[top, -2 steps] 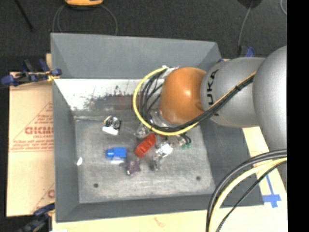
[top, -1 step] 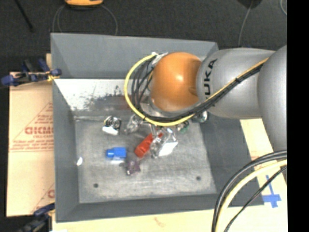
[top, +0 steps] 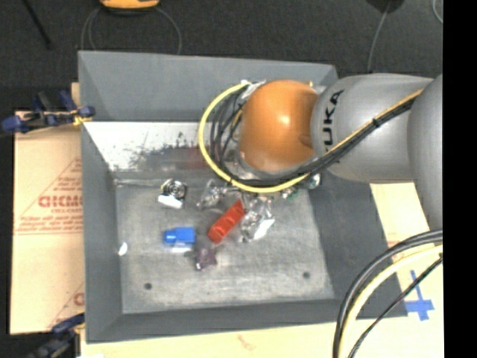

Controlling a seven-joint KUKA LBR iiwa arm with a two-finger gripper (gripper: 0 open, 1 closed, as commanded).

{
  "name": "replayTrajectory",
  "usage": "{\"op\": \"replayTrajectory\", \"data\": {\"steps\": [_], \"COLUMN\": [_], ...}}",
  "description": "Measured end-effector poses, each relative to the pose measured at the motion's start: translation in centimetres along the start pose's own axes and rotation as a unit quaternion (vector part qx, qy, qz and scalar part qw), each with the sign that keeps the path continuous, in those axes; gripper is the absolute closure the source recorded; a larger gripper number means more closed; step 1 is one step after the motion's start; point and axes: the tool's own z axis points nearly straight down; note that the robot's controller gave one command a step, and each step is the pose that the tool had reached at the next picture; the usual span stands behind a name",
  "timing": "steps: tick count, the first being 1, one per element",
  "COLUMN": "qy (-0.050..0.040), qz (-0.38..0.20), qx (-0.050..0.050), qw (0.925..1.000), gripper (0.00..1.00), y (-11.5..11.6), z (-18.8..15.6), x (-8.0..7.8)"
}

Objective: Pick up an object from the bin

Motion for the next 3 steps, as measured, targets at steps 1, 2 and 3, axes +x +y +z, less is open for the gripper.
{"op": "replayTrajectory", "data": {"steps": [1,2,3], "qy": [-0.0006,-0.0017,-0.0040], "qz": [-0.051,-0.047,-0.046], "qx": [0.002,0.001,0.002], "qw": [0.9987,0.9989,0.9989], "gripper": [0.00,0.00,1.00], "y": [0.28,0.02,-0.03], "z": [3.03,2.72,2.48], "x": [-0.93,-1.08,-1.27]}}
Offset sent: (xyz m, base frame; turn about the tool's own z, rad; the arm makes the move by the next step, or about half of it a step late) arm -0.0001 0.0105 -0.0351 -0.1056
